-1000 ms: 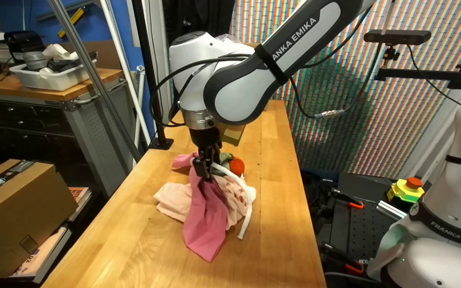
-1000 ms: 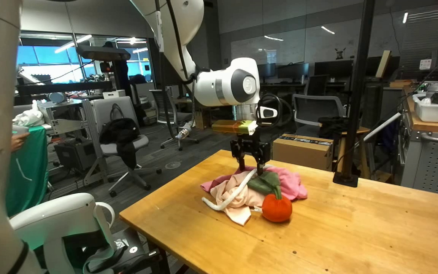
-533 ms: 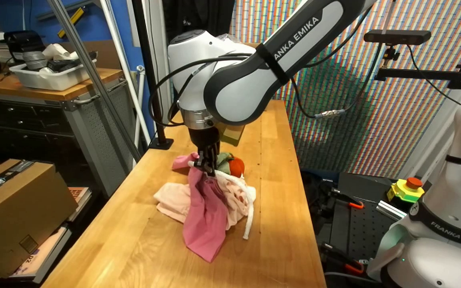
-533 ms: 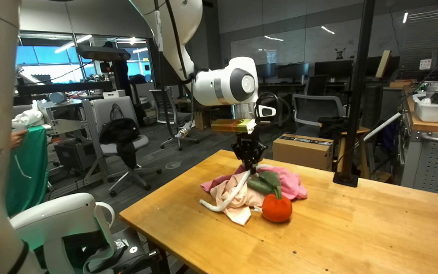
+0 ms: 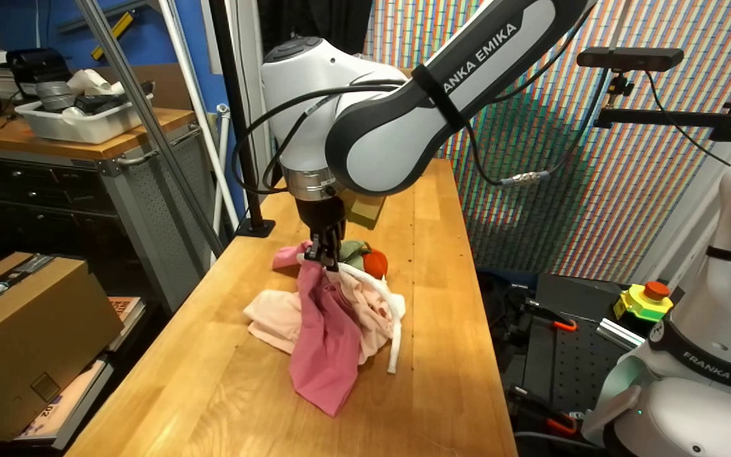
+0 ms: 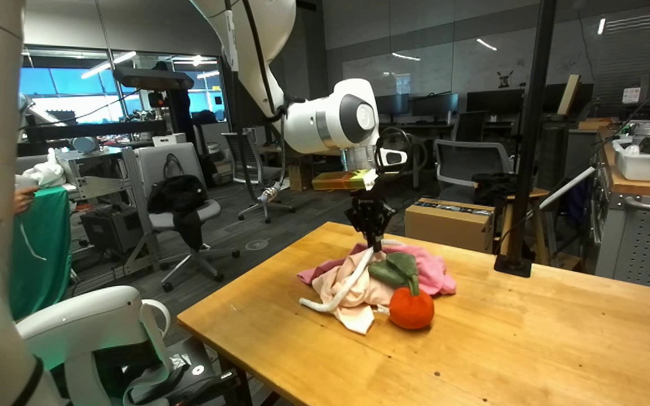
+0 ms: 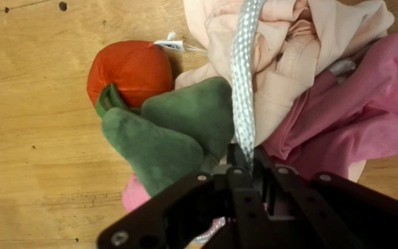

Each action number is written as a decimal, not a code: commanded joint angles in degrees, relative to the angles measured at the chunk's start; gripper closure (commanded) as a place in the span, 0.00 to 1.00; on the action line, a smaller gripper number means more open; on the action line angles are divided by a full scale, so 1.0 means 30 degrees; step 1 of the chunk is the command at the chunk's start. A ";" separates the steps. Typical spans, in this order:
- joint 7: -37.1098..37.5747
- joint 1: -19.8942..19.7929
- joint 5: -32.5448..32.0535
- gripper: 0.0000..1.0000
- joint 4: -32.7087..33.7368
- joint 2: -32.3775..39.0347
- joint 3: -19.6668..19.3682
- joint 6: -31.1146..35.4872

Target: Spread the objects across on the table

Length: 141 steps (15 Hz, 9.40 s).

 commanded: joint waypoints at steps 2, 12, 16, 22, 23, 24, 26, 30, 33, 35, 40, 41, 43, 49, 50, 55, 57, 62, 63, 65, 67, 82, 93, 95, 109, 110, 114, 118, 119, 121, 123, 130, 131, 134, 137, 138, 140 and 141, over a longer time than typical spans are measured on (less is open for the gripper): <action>0.1244 0.0510 -0.1274 0.94 0.0052 -0.0902 -0.0463 -0.0471; 0.5158 0.0534 -0.6163 0.94 -0.0083 -0.3610 -0.0648 -0.1571; 0.6812 0.0257 -0.8140 0.94 0.0052 -0.4538 -0.0337 -0.2259; 0.7769 0.0127 -0.8651 0.94 0.0679 -0.5947 0.0314 -0.3663; 0.7753 0.0162 -0.8529 0.94 0.0958 -0.6150 0.0505 -0.4041; 0.7618 0.0208 -0.8173 0.94 0.1362 -0.6343 0.0723 -0.4500; 0.7398 0.0308 -0.7751 0.94 0.2490 -0.6575 0.1239 -0.5808; 0.7312 0.0272 -0.7278 0.94 0.4964 -0.6667 0.2067 -0.7862; 0.7272 0.0128 -0.7694 0.94 0.6441 -0.6869 0.2268 -0.8825; 0.7380 0.0000 -0.8081 0.94 0.7081 -0.7097 0.2202 -0.9149; 0.7549 -0.0601 -0.9080 0.94 0.7638 -0.7578 0.1976 -0.9303; 0.7548 -0.0812 -0.9249 0.94 0.7383 -0.7716 0.1845 -0.9224; 0.7796 -0.1198 -0.9866 0.94 0.6926 -0.7826 0.1624 -0.9046; 0.9488 -0.2184 -1.2558 0.94 0.5461 -0.7715 0.0770 -0.8375; 0.9842 -0.2316 -1.2818 0.94 0.5233 -0.7661 0.0585 -0.8221; 1.2257 -0.3113 -1.4491 0.94 0.3550 -0.7477 -0.0462 -0.7587; 1.2983 -0.3511 -1.4668 0.94 0.2763 -0.7490 -0.1011 -0.7168; 1.4245 -0.4563 -1.4667 0.94 0.1146 -0.7246 -0.2329 -0.5358; 1.4606 -0.4754 -1.4960 0.94 0.0986 -0.7111 -0.2517 -0.5002; 1.5289 -0.5028 -1.5907 0.94 0.0901 -0.6620 -0.2799 -0.4572; 1.5536 -0.5252 -1.5888 0.94 0.0929 -0.6080 -0.3130 -0.3907; 1.5744 -0.6780 -1.3974 0.64 0.2130 -0.1392 -0.4949 -0.0017; 1.4441 -0.6655 -1.1229 0.00 0.1531 -0.0621 -0.4836 0.0175; 1.3833 -0.6494 -1.0028 0.00 0.0972 -0.1049 -0.4584 0.0211; 0.2812 -0.5392 0.3036 0.00 -0.5781 -0.5910 -0.3308 0.2470; 0.3152 -0.5337 0.3437 0.00 -0.5989 -0.5937 -0.3272 0.2556; 0.6533 -0.5148 0.4198 0.00 -0.6430 -0.5411 -0.3237 0.4287; 0.9967 -0.5123 0.4523 0.00 -0.6137 -0.4711 -0.3411 0.5264; 1.0935 -0.5137 0.4455 0.00 -0.6070 -0.4496 -0.3495 0.5424; 1.2712 -0.5181 0.4430 0.00 -0.6051 -0.4086 -0.3728 0.5729; 1.4111 -0.5215 0.4869 0.00 -0.6070 -0.3652 -0.3956 0.5939; 1.5035 -0.5256 0.9217 0.00 -0.5850 -0.2156 -0.3997 0.7449; 1.4974 -0.5225 0.9692 0.00 -0.5814 -0.1958 -0.3971 0.7696; 1.5076 -0.5079 0.9956 0.00 -0.5719 -0.1265 -0.4138 0.8269; 1.5062 -0.4917 0.9638 0.00 -0.5513 -0.0504 -0.4270 0.8792; 1.5238 -0.4755 0.9276 0.00 -0.5401 -0.0174 -0.4407 0.8977; 1.5301 -0.4524 0.9009 0.00 -0.5231 0.0349 -0.4570 0.9282; 1.5272 -0.4394 0.8896 0.00 -0.5139 0.0589 -0.4657 0.9465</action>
